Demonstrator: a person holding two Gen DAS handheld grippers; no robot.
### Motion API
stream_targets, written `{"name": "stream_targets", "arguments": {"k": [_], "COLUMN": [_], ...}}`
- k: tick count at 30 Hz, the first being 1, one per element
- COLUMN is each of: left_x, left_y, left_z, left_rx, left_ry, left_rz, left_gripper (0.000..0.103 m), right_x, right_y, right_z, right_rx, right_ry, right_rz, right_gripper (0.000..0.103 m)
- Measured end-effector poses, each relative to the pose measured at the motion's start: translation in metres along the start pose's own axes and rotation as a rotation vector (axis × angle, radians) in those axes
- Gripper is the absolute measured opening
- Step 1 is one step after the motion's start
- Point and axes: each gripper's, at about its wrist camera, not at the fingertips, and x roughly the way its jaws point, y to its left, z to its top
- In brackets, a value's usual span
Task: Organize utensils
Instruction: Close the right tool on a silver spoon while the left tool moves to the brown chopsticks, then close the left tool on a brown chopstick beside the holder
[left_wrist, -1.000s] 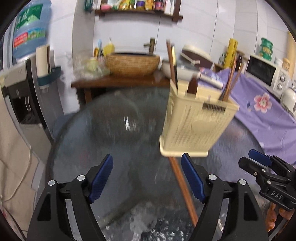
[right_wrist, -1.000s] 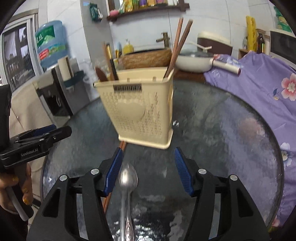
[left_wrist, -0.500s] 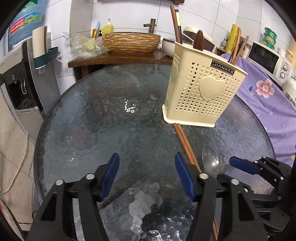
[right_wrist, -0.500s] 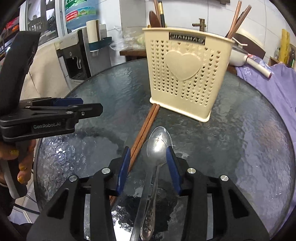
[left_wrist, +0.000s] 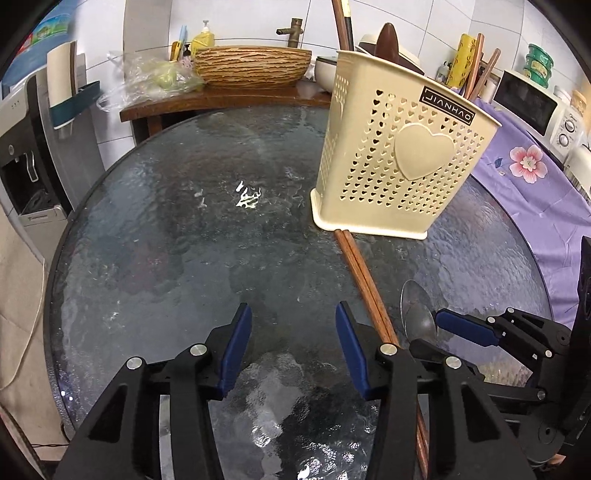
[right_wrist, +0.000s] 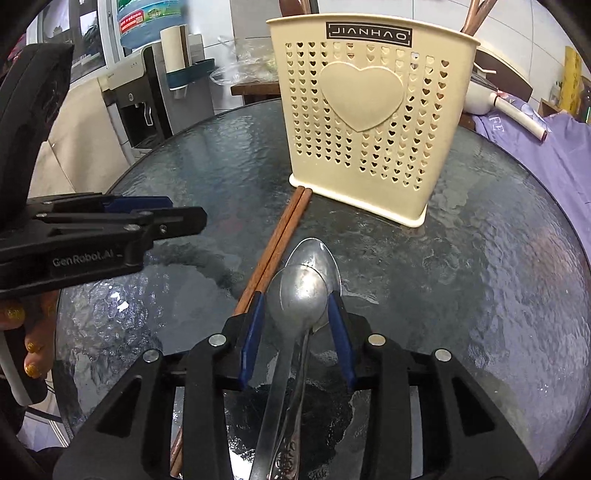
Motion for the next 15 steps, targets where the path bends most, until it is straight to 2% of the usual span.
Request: {"name": "stream_targets", "arguments": {"k": [9,15], "left_x": [0.008,0.017], "left_y": [-0.002,-0.010], "left_z": [0.008,0.017], "left_rx": [0.004,0.020], "left_ry": [0.011,0.017], "left_rz": [0.008,0.021], "left_gripper": [0.046,0.046], "right_x": [0.003,0.002], "right_y": [0.002,0.013], "right_z": [0.002,0.000], "right_rx": [-0.005,-0.073], "right_ry": [0.007,0.010], "right_rz": [-0.007,-0.057], "right_gripper": [0.036,0.036]}}
